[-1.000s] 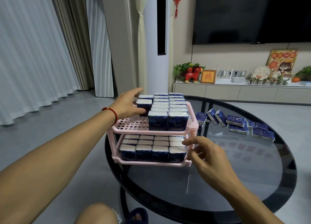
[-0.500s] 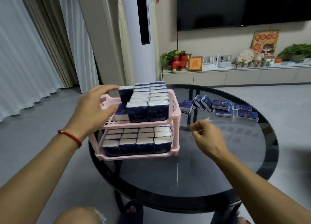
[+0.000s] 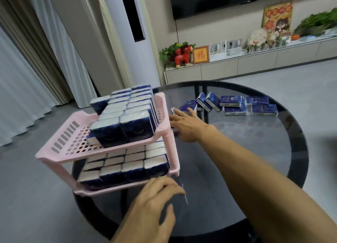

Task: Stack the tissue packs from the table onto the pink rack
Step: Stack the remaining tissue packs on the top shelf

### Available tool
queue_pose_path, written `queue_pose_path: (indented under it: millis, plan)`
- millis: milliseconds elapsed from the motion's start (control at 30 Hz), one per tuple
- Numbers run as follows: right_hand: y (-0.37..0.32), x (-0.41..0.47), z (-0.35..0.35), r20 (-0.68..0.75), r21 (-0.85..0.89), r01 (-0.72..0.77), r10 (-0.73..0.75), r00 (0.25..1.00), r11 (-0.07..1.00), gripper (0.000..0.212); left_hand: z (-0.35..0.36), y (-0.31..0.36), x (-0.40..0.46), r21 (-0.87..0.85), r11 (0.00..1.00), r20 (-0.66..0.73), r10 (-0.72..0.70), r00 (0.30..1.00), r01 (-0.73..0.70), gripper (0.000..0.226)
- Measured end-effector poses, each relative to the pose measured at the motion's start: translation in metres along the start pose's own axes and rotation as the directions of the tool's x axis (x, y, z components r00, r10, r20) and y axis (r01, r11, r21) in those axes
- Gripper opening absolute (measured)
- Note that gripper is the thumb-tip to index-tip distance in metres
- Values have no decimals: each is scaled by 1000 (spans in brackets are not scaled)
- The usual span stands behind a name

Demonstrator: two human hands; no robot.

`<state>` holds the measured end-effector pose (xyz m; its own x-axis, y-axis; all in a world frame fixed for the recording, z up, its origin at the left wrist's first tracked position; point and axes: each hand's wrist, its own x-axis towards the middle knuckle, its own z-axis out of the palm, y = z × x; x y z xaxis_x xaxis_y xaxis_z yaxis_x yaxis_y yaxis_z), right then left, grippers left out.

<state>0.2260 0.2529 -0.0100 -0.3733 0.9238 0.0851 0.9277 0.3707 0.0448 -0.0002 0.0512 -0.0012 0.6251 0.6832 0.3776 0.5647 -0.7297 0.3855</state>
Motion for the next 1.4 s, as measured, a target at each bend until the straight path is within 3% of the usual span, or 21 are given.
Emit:
queue_pose_path:
  millis: [133, 233, 400, 533, 667, 733, 833, 900, 1000, 1033, 1100, 1167, 1233, 1267, 1333, 1400]
  plan:
    - [8, -18, 1, -78, -107, 17, -26, 997, 994, 62, 15, 3, 10, -6, 1000, 108, 18, 994, -17, 46]
    - [17, -44, -3, -107, -93, 7, -17, 994, 996, 56, 20, 8, 16, -8, 1000, 175, 29, 984, -28, 41]
    - [27, -107, -9, -133, 38, -29, 34, 991, 999, 52, 22, 19, 34, -113, 992, 166, -42, 985, 62, 39]
    - [27, -162, -12, -226, 261, -32, 93, 970, 965, 40, 46, 25, 66, -65, 994, 88, -80, 993, 86, 46]
    - [23, -200, -25, -167, 523, -104, 221, 961, 846, 26, 74, 29, 99, -57, 980, 150, -182, 972, 192, 85]
    - [22, -210, -32, -138, 576, -169, 298, 945, 800, 23, 84, 25, 109, -23, 980, 228, -188, 955, 199, 90]
    - [19, -220, -39, -112, 661, -273, 452, 885, 699, 34, 90, 21, 115, -36, 980, 155, -188, 970, 196, 59]
    - [15, -227, -38, -16, 737, -348, 529, 848, 580, 45, 87, 22, 114, -54, 978, 88, -195, 977, 200, 39]
    - [7, -240, -35, 151, 857, -407, 600, 785, 316, 61, 80, 31, 107, -98, 972, 112, -203, 973, 214, 41]
    - [3, -243, -35, 123, 850, -411, 636, 762, 328, 60, 78, 35, 103, -127, 965, 125, -214, 969, 230, 43]
    - [-9, -249, -37, -79, 738, -417, 681, 728, 531, 54, 73, 42, 93, -181, 943, 156, -254, 955, 280, 47]
    - [-26, -250, -37, -248, 609, -367, 608, 754, 703, 53, 69, 48, 82, -234, 911, 168, -305, 937, 339, 48]
    - [-42, -247, -32, -274, 546, -317, 522, 808, 776, 51, 65, 48, 74, -276, 875, 161, -366, 917, 398, 50]
    - [-46, -246, -31, -280, 543, -316, 522, 806, 778, 50, 63, 46, 71, -283, 859, 169, -393, 904, 426, 52]
    - [-47, -242, -35, -306, 626, -328, 609, 732, 708, 45, 62, 43, 69, -271, 840, 201, -429, 881, 471, 55]
    - [-46, -242, -45, -189, 821, -281, 701, 688, 497, 40, 61, 41, 68, -275, 827, 218, -443, 870, 490, 56]
